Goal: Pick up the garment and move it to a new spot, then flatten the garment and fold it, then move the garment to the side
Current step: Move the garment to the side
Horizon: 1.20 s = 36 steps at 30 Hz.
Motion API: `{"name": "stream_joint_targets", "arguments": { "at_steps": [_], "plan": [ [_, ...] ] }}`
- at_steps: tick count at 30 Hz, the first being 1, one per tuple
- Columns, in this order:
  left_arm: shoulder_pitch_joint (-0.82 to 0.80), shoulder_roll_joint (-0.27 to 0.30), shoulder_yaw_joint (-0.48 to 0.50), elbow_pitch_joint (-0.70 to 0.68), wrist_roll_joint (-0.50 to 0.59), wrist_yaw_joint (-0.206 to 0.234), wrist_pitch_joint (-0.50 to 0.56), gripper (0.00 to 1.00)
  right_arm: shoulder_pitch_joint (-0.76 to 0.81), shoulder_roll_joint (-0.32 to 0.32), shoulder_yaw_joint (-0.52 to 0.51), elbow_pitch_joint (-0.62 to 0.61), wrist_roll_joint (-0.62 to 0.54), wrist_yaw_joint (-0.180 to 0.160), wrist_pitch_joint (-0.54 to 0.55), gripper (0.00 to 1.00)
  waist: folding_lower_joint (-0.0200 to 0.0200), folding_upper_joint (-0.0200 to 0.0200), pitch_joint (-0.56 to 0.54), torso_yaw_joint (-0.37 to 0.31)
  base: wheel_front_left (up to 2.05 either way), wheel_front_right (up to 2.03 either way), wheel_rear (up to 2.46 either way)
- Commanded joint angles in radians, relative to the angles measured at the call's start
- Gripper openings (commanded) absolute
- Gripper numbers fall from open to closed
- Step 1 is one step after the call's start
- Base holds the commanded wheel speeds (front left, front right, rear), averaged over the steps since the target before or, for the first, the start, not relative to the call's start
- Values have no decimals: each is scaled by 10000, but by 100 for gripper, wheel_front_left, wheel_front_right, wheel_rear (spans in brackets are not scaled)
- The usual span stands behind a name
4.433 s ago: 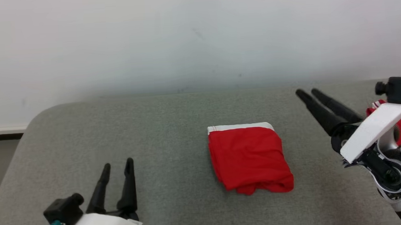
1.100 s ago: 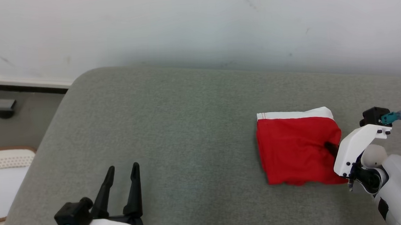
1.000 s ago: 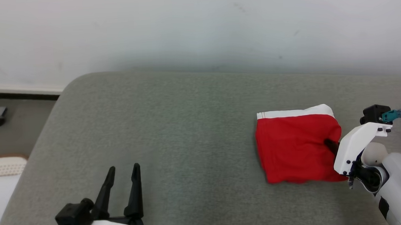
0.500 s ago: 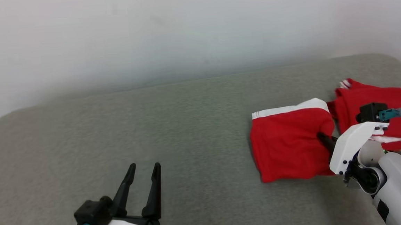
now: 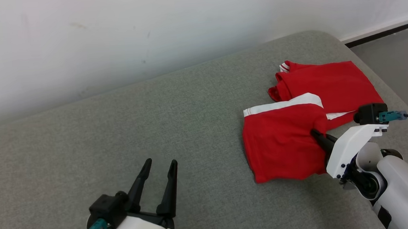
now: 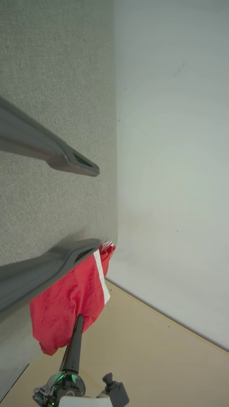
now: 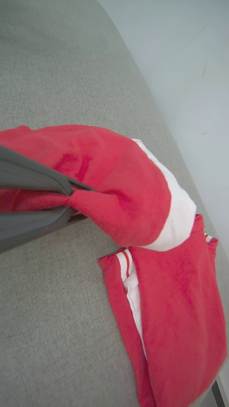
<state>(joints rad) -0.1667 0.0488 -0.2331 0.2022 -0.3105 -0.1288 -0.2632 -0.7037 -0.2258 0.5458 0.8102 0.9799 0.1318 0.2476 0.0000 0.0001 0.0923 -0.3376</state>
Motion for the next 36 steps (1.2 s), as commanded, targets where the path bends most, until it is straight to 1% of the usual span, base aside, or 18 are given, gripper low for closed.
{"name": "stream_joint_targets", "arguments": {
  "at_steps": [1, 4, 9, 12, 17, 23, 28, 31, 33, 36],
  "plan": [
    [-82, 42, -8, 55, 119, -12, -9, 100, 123, -80, 76, -176, 113, -26, -114, 0, 0, -1, 104, -88, 0, 0, 0],
    [-178, 41, -70, 104, 135, -17, -9, 100, 69, -279, 264, -500, 221, -26, -299, 0, 0, -1, 238, -58, 0, 0, 0],
    [-333, 81, -86, 194, 241, -9, -9, 100, -317, -664, 622, -943, 240, -26, -660, 0, 0, -1, 683, 184, 0, 0, 0],
    [-508, 208, -167, 191, 291, -7, -9, 100, -717, -1119, 961, -1309, 102, -26, -729, 0, 0, -1, 1123, 396, 0, 0, 0],
    [-858, 492, -353, 169, 274, -7, -9, 100, -1682, -2076, 1571, -1689, -182, -26, -665, 0, 0, -1, 1978, 733, 0, 0, 0],
    [-1272, 791, -541, 93, 263, -8, -10, 100, -2726, -3177, 1898, -1471, -336, -26, -673, 0, 0, -1, 2861, 1101, 0, 0, 0],
    [-1417, 994, -509, 76, 265, -8, -1, 100, -3288, -4021, 1959, -1140, -303, -26, -860, 0, 0, -1, 3417, 1217, 0, 0, 0],
    [-1484, 1145, -459, 97, 261, -8, 8, 100, -3399, -4054, 1824, -796, -104, -26, -1030, 0, 0, -1, 3688, 1215, 0, 0, 0],
    [-1532, 1199, -443, 88, 270, -8, 14, 100, -3519, -4169, 1742, -499, -191, -26, -1196, 0, 0, -1, 3842, 1213, 0, 0, 0],
    [-1603, 1259, -467, 96, 240, -9, 22, 100, -3652, -4165, 1671, -5, -312, -26, -1407, 0, 0, -1, 4038, 1213, 0, 0, 0]
  ]
}}
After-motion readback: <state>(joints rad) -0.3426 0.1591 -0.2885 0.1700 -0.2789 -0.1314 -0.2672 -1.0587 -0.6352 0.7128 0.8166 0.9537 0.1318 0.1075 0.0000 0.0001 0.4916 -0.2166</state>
